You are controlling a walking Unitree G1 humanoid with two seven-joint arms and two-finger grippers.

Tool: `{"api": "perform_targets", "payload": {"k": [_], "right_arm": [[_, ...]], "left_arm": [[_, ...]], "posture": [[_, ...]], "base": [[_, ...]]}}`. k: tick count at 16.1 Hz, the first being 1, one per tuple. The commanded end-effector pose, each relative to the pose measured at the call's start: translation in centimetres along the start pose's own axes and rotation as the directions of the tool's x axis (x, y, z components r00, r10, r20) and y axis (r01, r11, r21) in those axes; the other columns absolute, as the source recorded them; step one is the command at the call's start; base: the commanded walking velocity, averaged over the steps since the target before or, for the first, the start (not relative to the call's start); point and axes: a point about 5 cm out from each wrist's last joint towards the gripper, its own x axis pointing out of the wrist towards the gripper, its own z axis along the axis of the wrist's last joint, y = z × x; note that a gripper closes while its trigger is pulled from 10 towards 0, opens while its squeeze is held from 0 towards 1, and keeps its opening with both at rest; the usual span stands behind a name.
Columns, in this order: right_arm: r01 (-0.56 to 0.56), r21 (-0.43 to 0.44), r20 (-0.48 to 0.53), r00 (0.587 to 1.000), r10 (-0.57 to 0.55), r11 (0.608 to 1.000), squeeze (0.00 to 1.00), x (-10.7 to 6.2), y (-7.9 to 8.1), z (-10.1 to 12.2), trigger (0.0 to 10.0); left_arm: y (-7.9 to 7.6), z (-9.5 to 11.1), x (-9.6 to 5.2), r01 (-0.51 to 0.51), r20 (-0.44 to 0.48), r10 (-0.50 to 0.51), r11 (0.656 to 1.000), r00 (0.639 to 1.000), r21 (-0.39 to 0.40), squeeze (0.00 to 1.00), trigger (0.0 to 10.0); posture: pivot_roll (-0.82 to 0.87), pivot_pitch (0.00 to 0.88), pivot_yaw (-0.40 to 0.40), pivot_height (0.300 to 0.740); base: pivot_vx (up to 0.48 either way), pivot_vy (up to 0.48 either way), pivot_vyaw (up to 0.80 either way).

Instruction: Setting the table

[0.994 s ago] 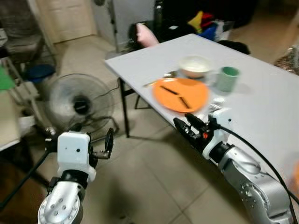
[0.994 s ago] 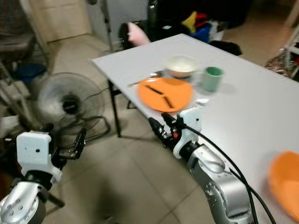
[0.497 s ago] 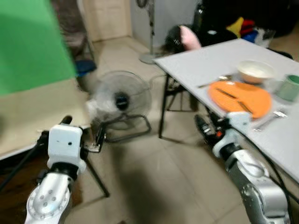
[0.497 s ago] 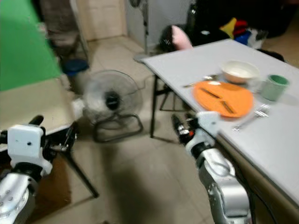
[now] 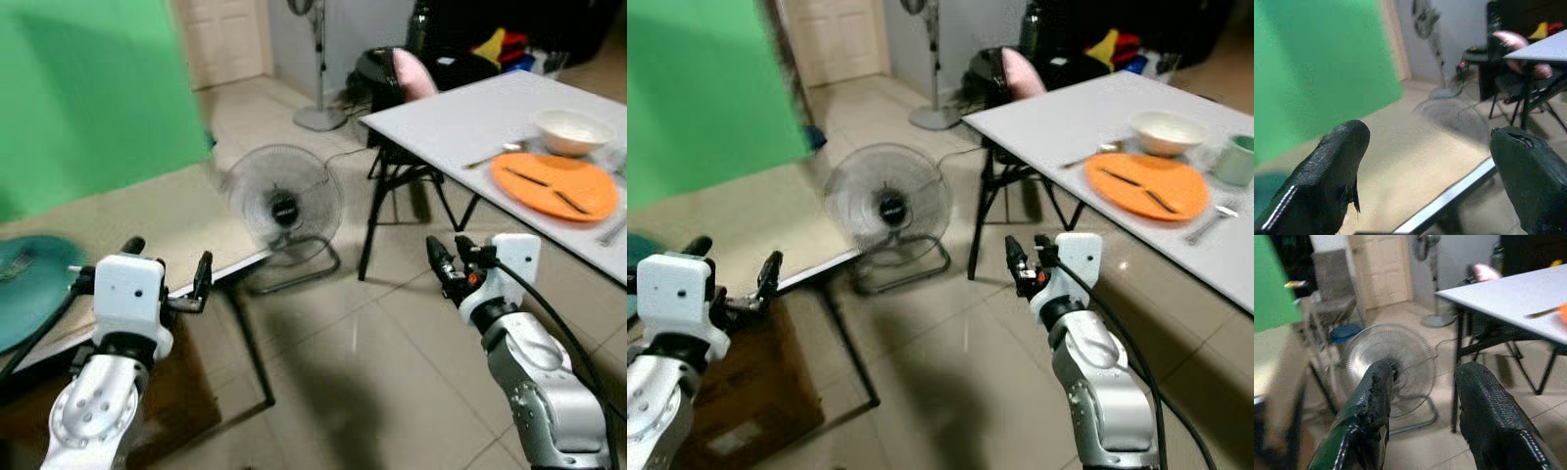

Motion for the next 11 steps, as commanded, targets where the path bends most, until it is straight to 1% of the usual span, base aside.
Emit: {"api": "perform_targets", "payload": {"k": [1, 4, 10, 11], "right_arm": [[-0.059, 0.009, 0.015, 0.998, 0.059, 0.998, 0.00, 0.4, 1.2, 0.6, 10.0], [-0.064, 0.051, 0.009, 0.998, 0.064, 0.997, 0.00, 0.8, 1.7, 0.5, 10.0], [-0.121, 0.082, -0.014, 0.992, 0.123, 0.989, 0.00, 1.1, 2.5, 0.5, 10.0], [-0.137, 0.092, -0.016, 0.990, 0.139, 0.986, 0.00, 1.2, 2.8, 0.5, 10.0]], "left_arm": [[0.1, 0.0, 0.0, -0.006, 0.004, 0.006, 1.000, 1.000, 0.001, 0.00, 10.0], [0.4, -0.2, -0.3, -0.018, -0.005, 0.018, 1.000, 1.000, 0.001, 0.00, 10.0], [1.0, -0.1, -0.8, -0.052, -0.009, 0.052, 0.999, 0.999, -0.005, 0.00, 10.0], [1.1, -0.1, -0.8, -0.062, -0.011, 0.062, 0.998, 0.998, -0.023, 0.00, 10.0]], "posture": [[-0.04, 0.000, 0.030, 0.740], [-0.03, 0.000, 0.025, 0.740], [-0.02, 0.000, 0.010, 0.740], [-0.01, 0.000, 0.008, 0.740]], "base": [[0.000, 0.428, 0.00], [0.000, 0.429, 0.00], [0.000, 0.428, 0.00], [0.000, 0.424, 0.00]]}}
